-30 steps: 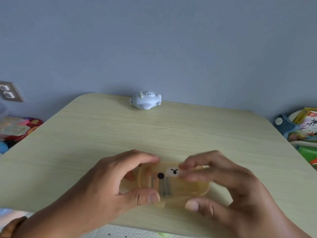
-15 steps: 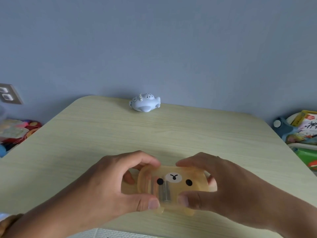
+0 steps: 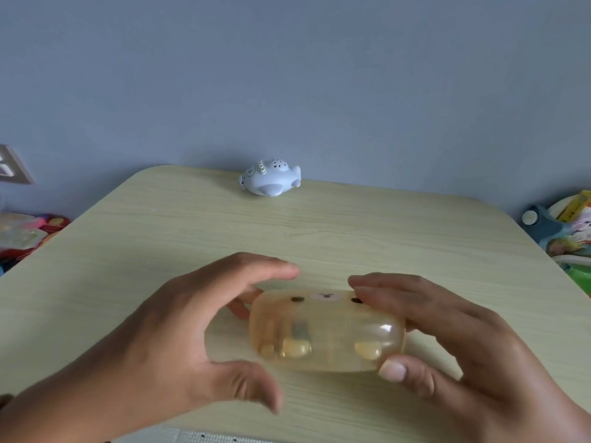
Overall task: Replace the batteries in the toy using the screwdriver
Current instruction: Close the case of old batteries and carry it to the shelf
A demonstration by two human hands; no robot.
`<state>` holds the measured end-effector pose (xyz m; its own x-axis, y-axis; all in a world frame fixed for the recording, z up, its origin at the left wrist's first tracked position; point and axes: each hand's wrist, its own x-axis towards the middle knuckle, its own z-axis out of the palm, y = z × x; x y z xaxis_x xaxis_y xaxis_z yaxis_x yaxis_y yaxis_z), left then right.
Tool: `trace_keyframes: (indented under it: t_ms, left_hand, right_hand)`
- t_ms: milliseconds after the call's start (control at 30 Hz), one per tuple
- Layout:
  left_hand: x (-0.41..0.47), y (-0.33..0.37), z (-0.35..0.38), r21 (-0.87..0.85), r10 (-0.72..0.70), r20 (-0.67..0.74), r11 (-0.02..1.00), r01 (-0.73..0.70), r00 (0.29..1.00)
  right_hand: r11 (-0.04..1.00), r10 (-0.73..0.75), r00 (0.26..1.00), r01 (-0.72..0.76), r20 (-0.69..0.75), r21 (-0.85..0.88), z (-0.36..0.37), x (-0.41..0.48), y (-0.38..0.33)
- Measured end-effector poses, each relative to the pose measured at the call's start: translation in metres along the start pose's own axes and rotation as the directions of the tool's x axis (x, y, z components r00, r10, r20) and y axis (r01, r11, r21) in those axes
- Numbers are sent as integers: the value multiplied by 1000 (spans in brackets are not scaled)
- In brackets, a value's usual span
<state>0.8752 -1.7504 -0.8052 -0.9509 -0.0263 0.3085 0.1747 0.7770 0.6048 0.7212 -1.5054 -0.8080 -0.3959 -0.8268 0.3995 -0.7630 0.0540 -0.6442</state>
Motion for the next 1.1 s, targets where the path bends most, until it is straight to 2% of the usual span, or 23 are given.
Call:
trace_keyframes:
  t_ms: [100,200,267,400,533,667,733,833,900,967,1033,1100]
  left_hand:
    - [3,4,2,44,17,-14,999,-17,1000]
    - [4,3,6,32,-9,-81,999,11,997]
    - [4,5,9,32,-18,-91,999,22,996]
    - [5,6,11,12,-35,-89,999,36,995]
    - [6,4,13,20,-39,-83,999,40,996]
    - [6,6,20,85,-31,-118,996,41,993]
    - [7,6,20,108,-17,-132,994,32,991]
    - [11,2,15,71,-4,-132,997,14,991]
    - [13,-4,11,28,-6,-129,1000,10,992]
    - [15,-11,6,-32,-21,-139,999,16,990]
    - [16,-17,1,-168,-84,-166,984,56,983]
    - [17,-23,0,-336,-164,-162,936,101,973]
  right_hand:
    - [995,84,996,-84,-1,59,5,1,-2]
    - [992,110,992,-106,56,-70,5,5,-9]
    - [983,99,995,-94,26,-158,5,10,-13]
    - [986,42,999,-47,-31,-162,7,18,-17]
    - [990,56,998,-58,-24,-130,10,20,-16]
    - [982,82,996,-84,-17,-171,12,20,-18]
    - [978,77,995,-88,-63,-187,12,18,-23]
    - [975,39,997,-52,-65,-217,12,19,-18]
    - [973,124,992,-114,36,-201,10,28,-7]
    - [953,286,956,-277,64,-120,6,33,8]
    - [927,332,943,-331,-25,-176,-2,18,24]
    - [814,369,889,-451,-272,-367,-5,1,32]
